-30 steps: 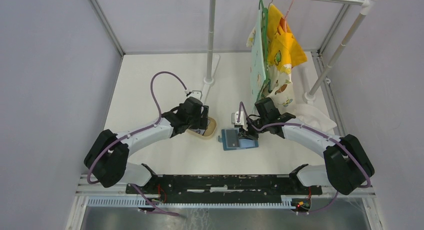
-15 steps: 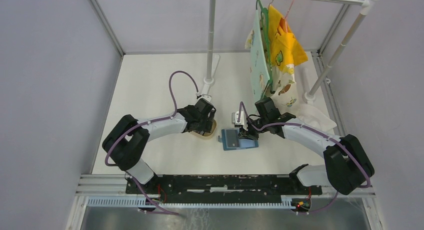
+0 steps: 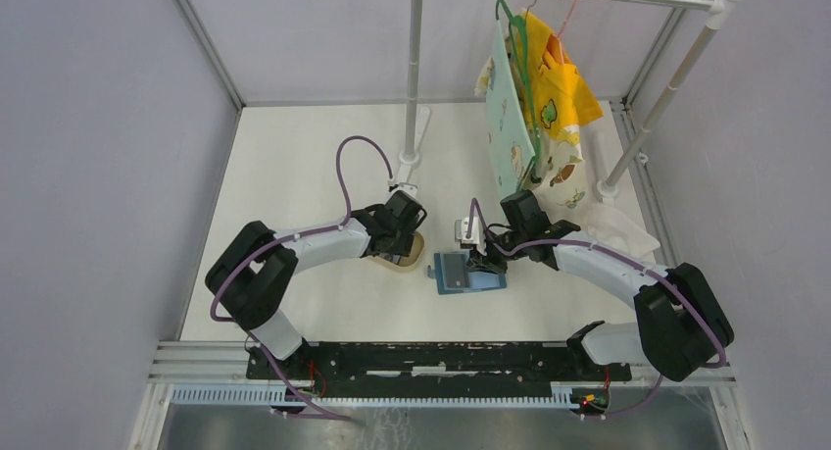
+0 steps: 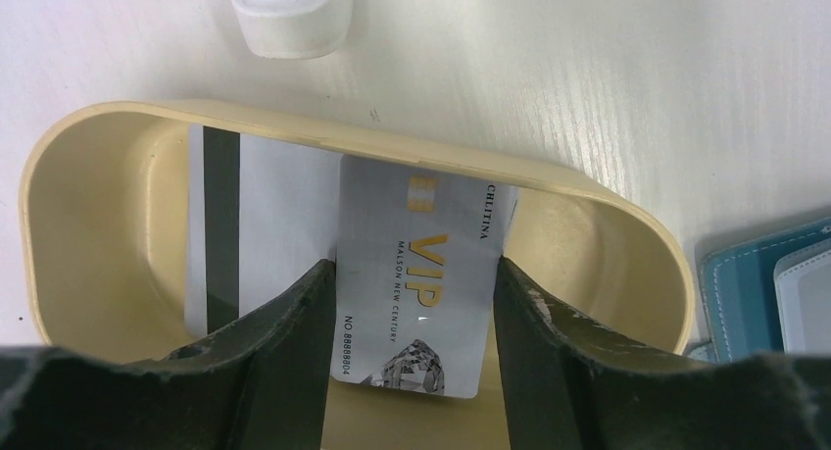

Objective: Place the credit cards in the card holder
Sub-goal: Pick up the credit card from the storage box.

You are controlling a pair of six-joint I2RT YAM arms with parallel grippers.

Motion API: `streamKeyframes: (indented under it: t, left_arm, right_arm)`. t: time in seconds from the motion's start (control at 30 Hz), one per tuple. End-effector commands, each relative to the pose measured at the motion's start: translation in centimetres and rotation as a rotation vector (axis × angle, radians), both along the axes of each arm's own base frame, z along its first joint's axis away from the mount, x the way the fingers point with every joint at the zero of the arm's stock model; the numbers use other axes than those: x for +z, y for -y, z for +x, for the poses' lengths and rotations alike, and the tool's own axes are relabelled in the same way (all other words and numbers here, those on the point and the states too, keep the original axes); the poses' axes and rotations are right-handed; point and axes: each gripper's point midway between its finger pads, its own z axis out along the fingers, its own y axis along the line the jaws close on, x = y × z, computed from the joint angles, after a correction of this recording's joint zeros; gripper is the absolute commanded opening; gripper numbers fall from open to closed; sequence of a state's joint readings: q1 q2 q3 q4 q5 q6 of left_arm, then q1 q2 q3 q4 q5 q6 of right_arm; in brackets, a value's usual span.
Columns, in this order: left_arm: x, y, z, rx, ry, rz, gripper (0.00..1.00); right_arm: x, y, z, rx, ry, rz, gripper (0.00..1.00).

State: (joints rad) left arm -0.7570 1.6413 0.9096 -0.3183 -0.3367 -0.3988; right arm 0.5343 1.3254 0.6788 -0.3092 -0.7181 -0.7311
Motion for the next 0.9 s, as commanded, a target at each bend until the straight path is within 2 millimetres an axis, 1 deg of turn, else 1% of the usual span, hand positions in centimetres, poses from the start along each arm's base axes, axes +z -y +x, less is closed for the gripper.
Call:
streamKeyframes:
  t: [0.0,0.1,0.27,0.47,0.53,0.63,0.73,0.8,0.87]
  left_arm:
    - [2.7,0.8,0.6,-0.003,0.039,-0.068,0.44]
    - [3.8,0.7,0.6,0.001,0.053,-0.110,0.44]
    - [4.7,0.5,0.6,-0.004,0.060,-0.184,0.44]
    - [4.5,0.3,0.5,-0.011,0.048,-0.232,0.44]
    - [4.4,0.2,0.6,-0.010,0.050,-0.249,0.42]
    - [4.4,0.2,0.8,-0.007,0.053,-0.288,0.39]
    - [4.4,0.1,1.0,0.002,0.057,-0.328,0.36]
    - [4.6,0.1,1.1,0.009,0.070,-0.360,0.34]
    - [4.8,0.0,1.2,0.016,0.080,-0.395,0.33]
  right_arm:
    - [1.8,-0.7,0.4,0.024,0.046,0.053,0.21]
    - [1.9,-0.7,0.3,0.025,0.042,0.060,0.21]
    - [1.8,-1.0,0.0,0.031,0.020,0.079,0.21]
    - [1.7,-1.3,-0.3,0.033,-0.006,0.101,0.23]
    - [1.9,-1.7,-0.5,0.032,-0.023,0.123,0.24]
    - [2.8,-3.0,-0.6,0.028,-0.062,0.182,0.25]
    - [4.1,-4.8,-0.6,0.027,-0.107,0.231,0.27]
    - [5.5,-6.2,0.1,0.007,-0.134,0.273,0.29]
    - [7.0,-7.7,1.2,-0.034,-0.160,0.327,0.29]
